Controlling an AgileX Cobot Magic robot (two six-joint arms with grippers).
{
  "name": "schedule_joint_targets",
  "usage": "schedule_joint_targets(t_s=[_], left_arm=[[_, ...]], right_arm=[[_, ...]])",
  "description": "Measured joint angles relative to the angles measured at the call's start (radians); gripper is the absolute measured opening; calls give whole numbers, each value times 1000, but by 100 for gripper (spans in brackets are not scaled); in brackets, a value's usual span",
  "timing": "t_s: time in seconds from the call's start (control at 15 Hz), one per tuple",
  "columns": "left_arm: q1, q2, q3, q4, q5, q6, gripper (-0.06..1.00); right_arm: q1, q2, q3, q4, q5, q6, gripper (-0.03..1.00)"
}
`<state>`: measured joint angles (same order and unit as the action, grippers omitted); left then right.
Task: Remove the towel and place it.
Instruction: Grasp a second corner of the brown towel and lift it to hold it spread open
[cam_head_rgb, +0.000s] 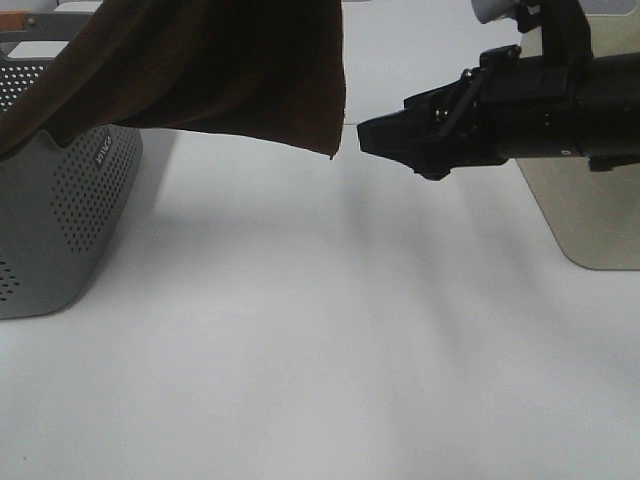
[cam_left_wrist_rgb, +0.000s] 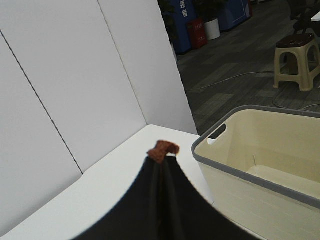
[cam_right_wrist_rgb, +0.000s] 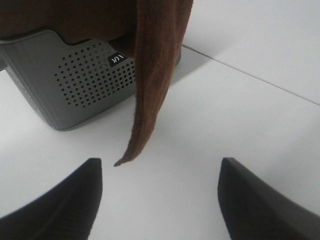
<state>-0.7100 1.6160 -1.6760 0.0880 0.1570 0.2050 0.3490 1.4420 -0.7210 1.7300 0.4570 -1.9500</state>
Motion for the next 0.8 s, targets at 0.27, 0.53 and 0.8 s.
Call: schedule_joint_targets(t_s=[0.27, 0.53, 0.8], left_arm=[[0, 5, 0, 0, -43, 0, 0], [0, 12, 0, 0, -47, 0, 0], [0, 16, 0, 0, -68, 0, 0]], right_arm=[[1, 135, -107, 5, 60, 1, 66], [1, 209, -153, 5, 80, 9, 66], [1, 244, -171, 5, 143, 21, 64]])
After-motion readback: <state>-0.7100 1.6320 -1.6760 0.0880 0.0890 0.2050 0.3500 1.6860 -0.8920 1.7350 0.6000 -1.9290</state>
